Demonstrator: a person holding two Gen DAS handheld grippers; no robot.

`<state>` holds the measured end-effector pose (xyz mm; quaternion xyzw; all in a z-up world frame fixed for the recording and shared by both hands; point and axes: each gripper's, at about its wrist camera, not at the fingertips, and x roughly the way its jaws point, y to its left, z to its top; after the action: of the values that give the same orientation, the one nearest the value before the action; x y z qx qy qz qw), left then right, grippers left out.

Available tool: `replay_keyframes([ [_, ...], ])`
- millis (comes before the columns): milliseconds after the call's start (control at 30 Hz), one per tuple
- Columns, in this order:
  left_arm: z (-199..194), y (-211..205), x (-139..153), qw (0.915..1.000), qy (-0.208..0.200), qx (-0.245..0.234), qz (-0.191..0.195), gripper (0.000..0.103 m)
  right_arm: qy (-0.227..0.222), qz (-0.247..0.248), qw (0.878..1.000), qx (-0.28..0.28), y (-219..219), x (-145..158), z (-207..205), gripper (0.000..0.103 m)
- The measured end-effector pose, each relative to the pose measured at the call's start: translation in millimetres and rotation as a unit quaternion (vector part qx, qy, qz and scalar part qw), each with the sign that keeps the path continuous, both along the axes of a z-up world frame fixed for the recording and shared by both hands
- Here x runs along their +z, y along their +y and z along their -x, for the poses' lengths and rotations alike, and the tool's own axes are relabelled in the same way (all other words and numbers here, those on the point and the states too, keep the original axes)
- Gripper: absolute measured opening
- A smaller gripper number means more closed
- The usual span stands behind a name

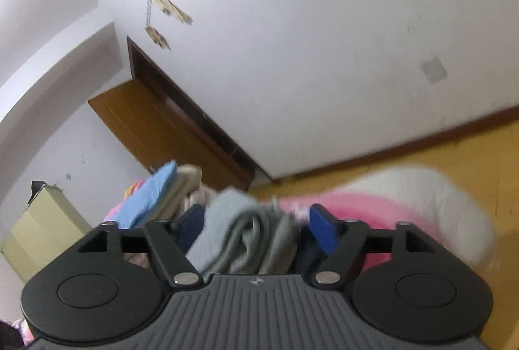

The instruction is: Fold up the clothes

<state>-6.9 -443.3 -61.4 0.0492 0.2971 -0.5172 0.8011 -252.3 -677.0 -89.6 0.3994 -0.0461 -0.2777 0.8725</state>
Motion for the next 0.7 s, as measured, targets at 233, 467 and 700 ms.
replay_keyframes([
  [233,-0.6,0.8,-2.1,1.0,0.003,0.001,0.004,0.06,-0.032,-0.1,0.994,0.042,-45.7,-28.2,-29.0,0.076],
  [467,0.0,0.6,-2.2,1.0,0.003,0.002,0.007,0.061,0.033,-0.033,0.998,0.042,-1.0,-19.5,-47.9,0.076],
  [700,0.9,0.1,-1.8,1.0,0.003,0.002,0.009,0.06,0.004,-0.065,0.996,0.061,-4.3,-25.0,-54.7,0.055],
])
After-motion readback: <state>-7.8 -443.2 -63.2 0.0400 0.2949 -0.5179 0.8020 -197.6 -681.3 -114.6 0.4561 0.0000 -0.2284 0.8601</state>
